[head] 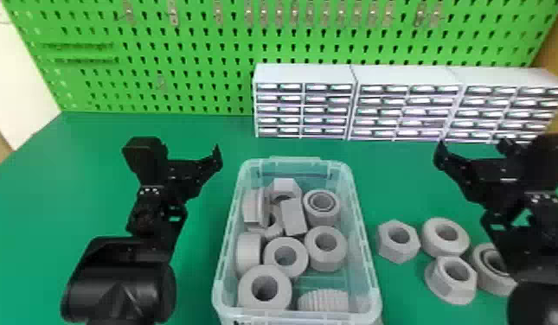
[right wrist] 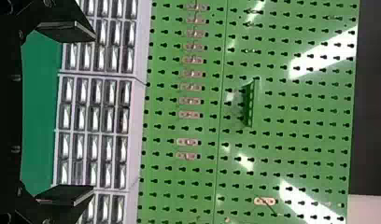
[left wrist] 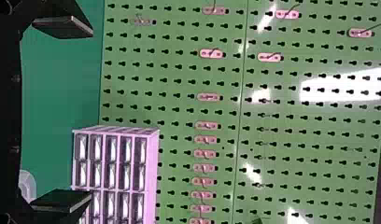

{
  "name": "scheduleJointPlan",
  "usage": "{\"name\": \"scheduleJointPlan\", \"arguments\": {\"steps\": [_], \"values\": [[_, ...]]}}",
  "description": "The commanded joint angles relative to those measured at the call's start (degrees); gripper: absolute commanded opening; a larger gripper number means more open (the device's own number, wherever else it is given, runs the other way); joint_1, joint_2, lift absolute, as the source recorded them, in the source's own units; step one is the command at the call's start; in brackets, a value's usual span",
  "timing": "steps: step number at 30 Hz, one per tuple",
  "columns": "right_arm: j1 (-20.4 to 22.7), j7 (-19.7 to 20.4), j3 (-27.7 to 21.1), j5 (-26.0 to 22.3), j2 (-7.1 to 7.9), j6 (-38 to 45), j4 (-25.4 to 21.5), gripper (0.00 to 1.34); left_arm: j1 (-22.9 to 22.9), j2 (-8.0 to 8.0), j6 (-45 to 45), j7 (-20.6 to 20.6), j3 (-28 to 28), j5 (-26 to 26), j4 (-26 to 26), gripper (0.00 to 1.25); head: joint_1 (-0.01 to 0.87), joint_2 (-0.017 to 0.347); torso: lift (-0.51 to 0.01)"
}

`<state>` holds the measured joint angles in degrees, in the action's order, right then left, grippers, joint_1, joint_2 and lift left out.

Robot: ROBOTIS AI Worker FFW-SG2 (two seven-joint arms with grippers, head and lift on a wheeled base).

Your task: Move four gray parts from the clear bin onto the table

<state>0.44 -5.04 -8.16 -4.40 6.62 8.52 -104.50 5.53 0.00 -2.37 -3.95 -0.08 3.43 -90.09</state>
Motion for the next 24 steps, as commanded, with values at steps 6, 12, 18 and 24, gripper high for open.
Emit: {"name": "scheduleJointPlan", "arguments": {"steps": [6, 12, 18, 24], "values": [[0.35, -0.06, -0.36, 0.18, -0.02, 0.00, -0.18, 1.19, 0.00, -0.15, 0.00, 0.00, -0.01, 0.00, 0.00, 1.18, 0.693, 0.072, -0.052], [0.62, -0.06, -0.63, 0.18, 0.06, 0.00, -0.44, 1.19, 0.00, -0.15, 0.00, 0.00, -0.01, 0.00, 0.00, 1.18, 0.693, 0.072, -0.052], [0.62, -0.06, -1.24, 0.27, 0.15, 0.00, -0.88, 1.19, 0.00, -0.15, 0.00, 0.00, -0.01, 0.00, 0.00, 1.18, 0.693, 0.072, -0.052], [0.71, -0.06, -1.59, 0.45, 0.24, 0.00, -0.97, 1.19, 0.00, -0.15, 0.00, 0.00, 0.08, 0.00, 0.00, 1.18, 0.693, 0.072, -0.052]]}}
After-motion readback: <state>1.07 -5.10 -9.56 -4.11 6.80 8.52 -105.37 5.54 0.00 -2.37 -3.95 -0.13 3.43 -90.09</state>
